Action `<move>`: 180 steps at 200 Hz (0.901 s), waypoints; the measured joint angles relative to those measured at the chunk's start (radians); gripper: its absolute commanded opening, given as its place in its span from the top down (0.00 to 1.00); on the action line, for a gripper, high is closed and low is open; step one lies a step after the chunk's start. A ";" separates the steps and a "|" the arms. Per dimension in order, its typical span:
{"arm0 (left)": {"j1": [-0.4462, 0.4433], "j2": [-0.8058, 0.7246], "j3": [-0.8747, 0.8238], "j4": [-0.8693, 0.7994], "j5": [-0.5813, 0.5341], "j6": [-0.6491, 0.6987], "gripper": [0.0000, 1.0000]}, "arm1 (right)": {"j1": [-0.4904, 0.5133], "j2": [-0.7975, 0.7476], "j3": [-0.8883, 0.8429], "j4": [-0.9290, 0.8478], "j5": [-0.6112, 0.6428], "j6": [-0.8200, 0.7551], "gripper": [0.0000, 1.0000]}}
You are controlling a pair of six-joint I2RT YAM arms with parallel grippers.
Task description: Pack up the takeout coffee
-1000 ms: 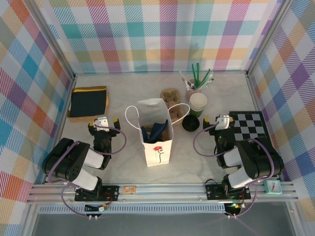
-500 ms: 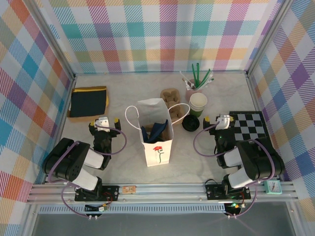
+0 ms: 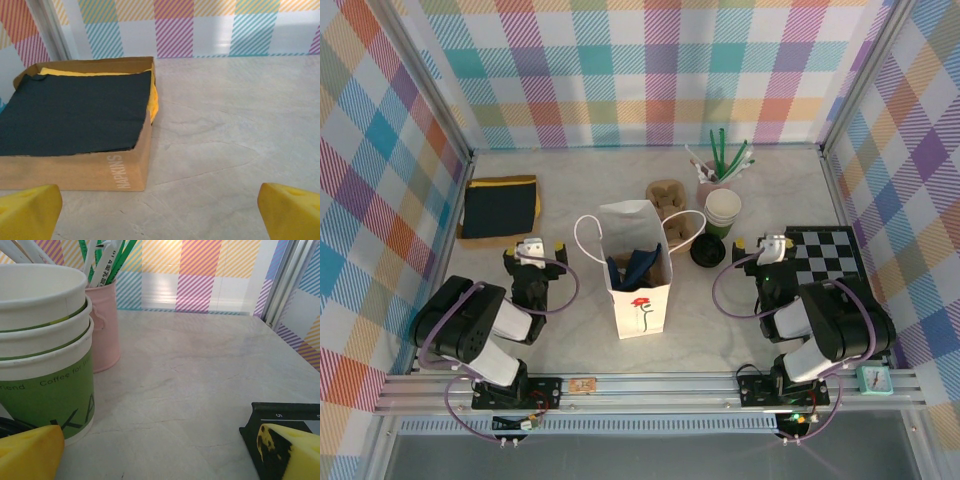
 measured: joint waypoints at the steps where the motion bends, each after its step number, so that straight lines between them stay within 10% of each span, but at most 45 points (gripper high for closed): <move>1: 0.000 0.001 0.000 0.000 0.001 0.000 0.00 | 0.000 0.000 0.000 0.000 0.000 0.000 0.01; 180: 0.000 0.054 0.019 0.000 0.128 0.053 0.00 | 0.000 0.066 0.056 -0.023 -0.064 -0.051 0.01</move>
